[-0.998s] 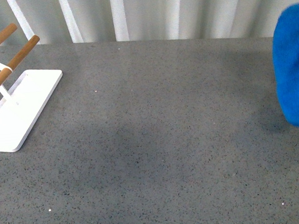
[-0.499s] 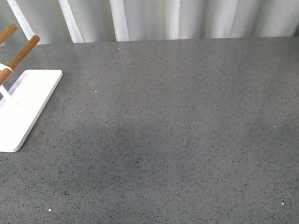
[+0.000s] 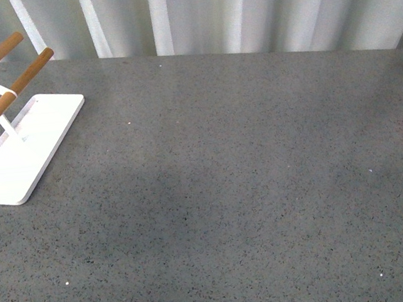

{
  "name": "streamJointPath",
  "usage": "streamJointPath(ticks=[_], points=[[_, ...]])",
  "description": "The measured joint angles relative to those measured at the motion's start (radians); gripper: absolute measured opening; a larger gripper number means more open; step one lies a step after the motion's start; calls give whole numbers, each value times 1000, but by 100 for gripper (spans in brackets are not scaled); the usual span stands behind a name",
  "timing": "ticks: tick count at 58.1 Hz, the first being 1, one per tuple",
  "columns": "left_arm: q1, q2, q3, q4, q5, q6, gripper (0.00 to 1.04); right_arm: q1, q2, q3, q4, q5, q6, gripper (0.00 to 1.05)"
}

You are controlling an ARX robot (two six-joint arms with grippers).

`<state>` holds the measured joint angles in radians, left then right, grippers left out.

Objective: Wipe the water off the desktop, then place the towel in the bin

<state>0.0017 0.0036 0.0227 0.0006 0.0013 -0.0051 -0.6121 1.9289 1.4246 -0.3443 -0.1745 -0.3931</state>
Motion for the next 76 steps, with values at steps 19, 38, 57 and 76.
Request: streamJointPath(ticks=[19,38,57,76], points=[[0,0,0,0,0,0,98,2,48,-11,-18,32,-32,5],[0,0,0,0,0,0,98,-2,92,-80,-55,91,-206,53],[0,0,0,0,0,0,98,-7,75,-93,-55,60,-229,98],[0,0,0,0,0,0,98,26,-59,-50,36,-71,-137,98]])
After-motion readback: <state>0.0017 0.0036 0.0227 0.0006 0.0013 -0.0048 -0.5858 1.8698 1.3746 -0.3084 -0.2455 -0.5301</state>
